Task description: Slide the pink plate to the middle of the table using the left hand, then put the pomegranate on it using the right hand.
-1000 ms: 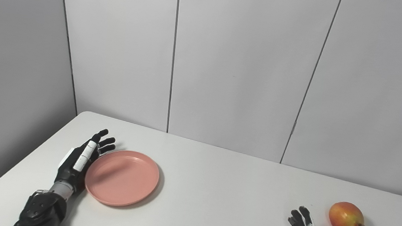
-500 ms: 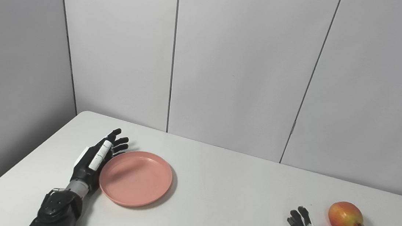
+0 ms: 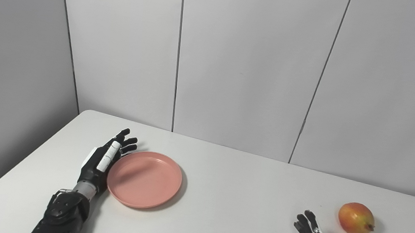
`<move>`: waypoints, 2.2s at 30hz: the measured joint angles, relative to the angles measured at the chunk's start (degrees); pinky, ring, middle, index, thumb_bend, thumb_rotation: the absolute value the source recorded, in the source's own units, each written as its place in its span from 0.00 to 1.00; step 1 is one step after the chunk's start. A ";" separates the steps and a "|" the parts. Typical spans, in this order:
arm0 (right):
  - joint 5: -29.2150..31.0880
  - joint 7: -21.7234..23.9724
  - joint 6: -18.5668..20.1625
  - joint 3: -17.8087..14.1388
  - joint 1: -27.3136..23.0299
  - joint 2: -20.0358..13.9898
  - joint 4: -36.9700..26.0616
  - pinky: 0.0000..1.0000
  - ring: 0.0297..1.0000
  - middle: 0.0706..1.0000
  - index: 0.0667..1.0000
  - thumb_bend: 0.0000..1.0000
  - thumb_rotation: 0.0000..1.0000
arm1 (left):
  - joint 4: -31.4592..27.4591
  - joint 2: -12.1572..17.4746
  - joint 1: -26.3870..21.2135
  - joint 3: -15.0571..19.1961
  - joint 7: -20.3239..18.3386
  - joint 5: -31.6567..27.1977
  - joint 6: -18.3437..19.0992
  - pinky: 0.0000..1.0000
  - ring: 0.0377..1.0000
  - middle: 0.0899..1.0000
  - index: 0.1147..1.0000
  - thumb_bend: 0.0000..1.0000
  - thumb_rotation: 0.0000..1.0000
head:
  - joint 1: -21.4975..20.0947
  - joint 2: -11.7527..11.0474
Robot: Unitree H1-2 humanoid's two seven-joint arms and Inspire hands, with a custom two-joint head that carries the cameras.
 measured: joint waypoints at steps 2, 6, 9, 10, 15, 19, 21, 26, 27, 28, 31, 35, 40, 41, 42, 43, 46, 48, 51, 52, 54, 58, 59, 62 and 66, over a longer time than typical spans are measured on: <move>0.00 -0.09 0.23 0.05 0.05 0.08 -0.12 1.00 0.93 0.91 0.92 0.79 0.98 | -0.78 -0.82 0.08 0.18 0.03 -0.56 1.28 0.83 0.86 0.82 0.86 0.93 0.75 | -0.27 0.18; 0.01 -0.30 0.69 0.25 0.16 0.27 -0.36 1.00 0.93 0.91 0.92 0.80 0.97 | -2.69 -2.06 0.14 0.66 -0.86 -3.49 4.73 0.86 0.88 0.83 0.89 0.93 0.78 | -0.70 0.53; -0.05 -0.40 0.99 0.49 0.36 0.33 -0.69 1.00 0.93 0.91 0.92 0.80 0.98 | -3.66 -2.46 0.15 0.59 -1.13 -3.98 6.51 0.86 0.89 0.85 0.90 0.93 0.79 | -1.06 1.06; -0.13 -0.46 1.35 0.54 0.41 0.37 -0.79 1.00 0.93 0.91 0.92 0.80 0.98 | -3.82 -2.48 0.12 0.60 -1.22 -4.38 6.98 0.87 0.89 0.86 0.90 0.93 0.78 | -1.06 1.06; -0.42 -0.82 2.68 0.71 0.71 0.70 -1.34 1.00 0.93 0.91 0.91 0.78 0.98 | -3.81 -2.49 -0.04 0.53 -1.59 -5.15 7.77 0.84 0.88 0.85 0.90 0.94 0.79 | -1.41 1.41; -0.63 -0.85 2.73 0.74 0.77 0.78 -1.42 1.00 0.93 0.91 0.91 0.78 0.98 | -3.92 -2.65 -0.17 -0.13 -1.58 -5.05 8.29 0.81 0.87 0.83 0.89 0.94 0.77 | -1.94 1.76; -0.82 -0.97 2.77 0.83 0.80 0.78 -1.50 1.00 0.93 0.91 0.92 0.78 0.99 | -4.14 -2.94 -0.17 -0.36 -1.56 -5.04 8.57 0.80 0.86 0.83 0.90 0.95 0.77 | -2.46 2.29; -1.09 -1.56 3.40 0.92 1.19 1.34 -2.08 0.98 0.90 0.88 0.90 0.81 0.96 | -4.63 -3.77 -0.20 -1.33 -1.53 -4.79 9.04 0.80 0.86 0.82 0.90 0.94 0.79 | -3.43 2.82; -1.19 -1.57 3.47 0.94 1.23 1.45 -2.12 0.98 0.90 0.88 0.89 0.81 0.96 | -4.71 -3.99 -0.20 -1.39 -1.53 -4.77 9.04 0.80 0.85 0.82 0.90 0.95 0.78 | -3.60 2.90; -1.39 -1.58 3.52 1.00 1.24 1.56 -2.15 0.98 0.90 0.88 0.89 0.82 0.96 | -4.81 -4.25 -0.20 -1.49 -1.53 -4.76 9.04 0.80 0.85 0.82 0.90 0.96 0.78 | -4.30 3.34; -1.98 -1.60 3.64 1.13 1.28 1.88 -2.29 0.98 0.90 0.88 0.89 0.82 0.95 | -5.23 -4.84 -0.19 -1.88 -1.52 -4.77 9.55 0.79 0.85 0.82 0.89 0.97 0.77 | -4.74 3.52; -2.29 -1.70 4.00 1.29 1.31 2.40 -2.42 0.97 0.90 0.88 0.89 0.83 0.95 | -6.04 -5.40 -0.19 -2.29 -0.92 -4.61 10.95 0.78 0.85 0.81 0.89 0.97 0.77 | -5.71 3.78; -2.95 -2.51 4.20 1.55 1.50 3.19 -2.71 0.96 0.90 0.88 0.89 0.84 0.95 | -6.14 -6.68 -0.44 -2.76 0.25 -3.59 10.96 0.76 0.85 0.81 0.90 0.97 0.78 | -6.50 4.04; -3.05 -2.68 4.27 1.66 1.56 3.35 -2.76 0.96 0.90 0.88 0.89 0.84 0.95 | -6.06 -6.97 -0.55 -2.93 0.31 -3.39 10.96 0.77 0.85 0.82 0.91 0.96 0.77 | -6.68 4.13; -3.16 -2.79 4.37 1.80 1.60 3.46 -2.85 0.96 0.90 0.88 0.88 0.84 0.95 | -5.94 -7.24 -0.68 -3.13 0.31 -3.16 10.96 0.78 0.85 0.82 0.91 0.96 0.78 | -7.20 4.22; -3.22 -2.82 4.48 1.88 1.63 3.57 -2.90 0.97 0.90 0.88 0.89 0.85 0.95 | -5.84 -7.49 -0.82 -3.24 0.32 -3.04 10.96 0.78 0.85 0.82 0.91 0.95 0.78 | -7.38 4.31; -3.62 -3.36 4.78 2.11 1.76 3.92 -3.14 0.97 0.90 0.87 0.88 0.85 0.95 | -5.88 -8.53 -0.97 -3.39 0.65 -2.58 10.96 0.79 0.85 0.83 0.92 0.93 0.77 | -7.91 4.40; -3.87 -3.60 4.85 2.21 1.77 4.03 -3.21 0.97 0.90 0.87 0.88 0.85 0.94 | -5.92 -8.95 -0.98 -3.54 0.73 -2.48 10.96 0.76 0.85 0.83 0.91 0.93 0.77 | -8.53 4.49; -4.15 -4.02 4.89 2.29 1.83 4.45 -3.33 0.98 0.90 0.87 0.89 0.84 0.94 | -5.99 -9.31 -0.98 -3.77 0.85 -1.86 10.96 0.73 0.84 0.83 0.90 0.93 0.77 | -9.67 4.75; -4.21 -4.11 4.91 2.34 1.87 4.54 -3.40 0.98 0.90 0.88 0.89 0.84 0.94 | -6.01 -9.44 -0.98 -3.88 0.86 -1.56 10.96 0.73 0.84 0.83 0.91 0.92 0.78 | -10.37 5.01; -4.26 -4.33 5.08 2.53 1.99 4.69 -3.59 0.99 0.91 0.88 0.90 0.84 0.94 | -6.06 -9.89 -0.97 -4.08 0.86 -0.99 10.95 0.73 0.83 0.83 0.91 0.91 0.78 | -10.37 5.01; -4.69 -4.76 5.66 2.99 2.38 5.22 -4.29 0.98 0.90 0.88 0.90 0.84 0.94 | -6.04 -10.35 -0.94 -4.54 0.79 -0.06 10.68 0.72 0.83 0.82 0.92 0.90 0.78 | -12.39 5.80; -4.75 -5.03 5.71 3.14 2.54 5.37 -4.46 0.98 0.91 0.88 0.90 0.84 0.94 | -6.04 -10.43 -0.93 -4.69 0.75 0.13 10.61 0.74 0.83 0.83 0.95 0.91 0.76 | -12.40 5.80; -4.88 -5.48 5.92 3.45 2.75 5.62 -4.80 0.98 0.91 0.88 0.90 0.84 0.95 | -6.23 -10.91 -0.69 -4.66 0.76 0.13 10.32 0.75 0.85 0.85 0.98 0.93 0.74 | -12.92 6.07; -5.21 -5.58 6.08 3.82 2.90 5.64 -5.07 0.98 0.90 0.88 0.90 0.84 0.95 | -7.42 -11.85 0.17 -4.47 0.87 0.12 10.13 0.78 0.84 0.85 1.00 0.95 0.73 | -13.36 6.33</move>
